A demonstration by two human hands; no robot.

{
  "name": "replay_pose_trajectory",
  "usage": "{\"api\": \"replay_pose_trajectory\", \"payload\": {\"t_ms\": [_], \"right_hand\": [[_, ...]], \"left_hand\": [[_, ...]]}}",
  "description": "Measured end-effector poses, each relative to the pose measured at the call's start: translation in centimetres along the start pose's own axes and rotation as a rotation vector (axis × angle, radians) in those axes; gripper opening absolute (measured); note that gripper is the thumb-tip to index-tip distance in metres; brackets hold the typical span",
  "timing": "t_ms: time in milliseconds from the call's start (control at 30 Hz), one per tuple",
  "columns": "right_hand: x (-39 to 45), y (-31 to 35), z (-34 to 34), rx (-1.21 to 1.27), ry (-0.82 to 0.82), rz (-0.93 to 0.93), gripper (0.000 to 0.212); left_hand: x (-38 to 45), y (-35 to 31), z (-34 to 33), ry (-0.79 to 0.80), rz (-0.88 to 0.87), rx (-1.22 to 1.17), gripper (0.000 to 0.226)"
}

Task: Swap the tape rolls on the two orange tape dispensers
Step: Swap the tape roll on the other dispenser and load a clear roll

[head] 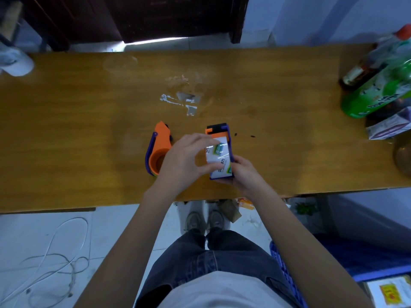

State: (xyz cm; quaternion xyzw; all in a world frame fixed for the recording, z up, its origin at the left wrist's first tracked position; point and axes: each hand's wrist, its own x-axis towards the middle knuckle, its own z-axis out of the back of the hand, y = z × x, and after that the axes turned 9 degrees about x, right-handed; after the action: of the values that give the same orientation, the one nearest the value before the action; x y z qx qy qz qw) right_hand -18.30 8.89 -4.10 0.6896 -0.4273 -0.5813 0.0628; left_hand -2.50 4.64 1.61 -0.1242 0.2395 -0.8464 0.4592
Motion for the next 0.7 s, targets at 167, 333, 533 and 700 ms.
{"api": "replay_pose_trajectory", "payload": {"t_ms": [167, 333, 533, 700], "right_hand": [[0.0, 0.0, -0.2, -0.108, -0.026, 0.057, 0.006], [-0.1, -0.4, -0.7, -0.247, -0.068, 0.176, 0.017], [0.1, -0.4, -0.7, -0.33, -0.051, 0.235, 0.005], [-0.7, -0.6, -1.7, -0.379, -0.001, 0.276, 0.023]], "left_hand": [[-0.3, 0.2, -0.1, -0.101, -0.1, -0.058, 0.03], [-0.5, -0.2, 0.1, -0.118, -0.019, -0.197, 0.016], [-0.5, -1.0, 0.9, -0.154, 0.082, -0.181, 0.009], [0.3, -1.1, 2.5, -0.26, 0.22, -0.214, 0.014]]}}
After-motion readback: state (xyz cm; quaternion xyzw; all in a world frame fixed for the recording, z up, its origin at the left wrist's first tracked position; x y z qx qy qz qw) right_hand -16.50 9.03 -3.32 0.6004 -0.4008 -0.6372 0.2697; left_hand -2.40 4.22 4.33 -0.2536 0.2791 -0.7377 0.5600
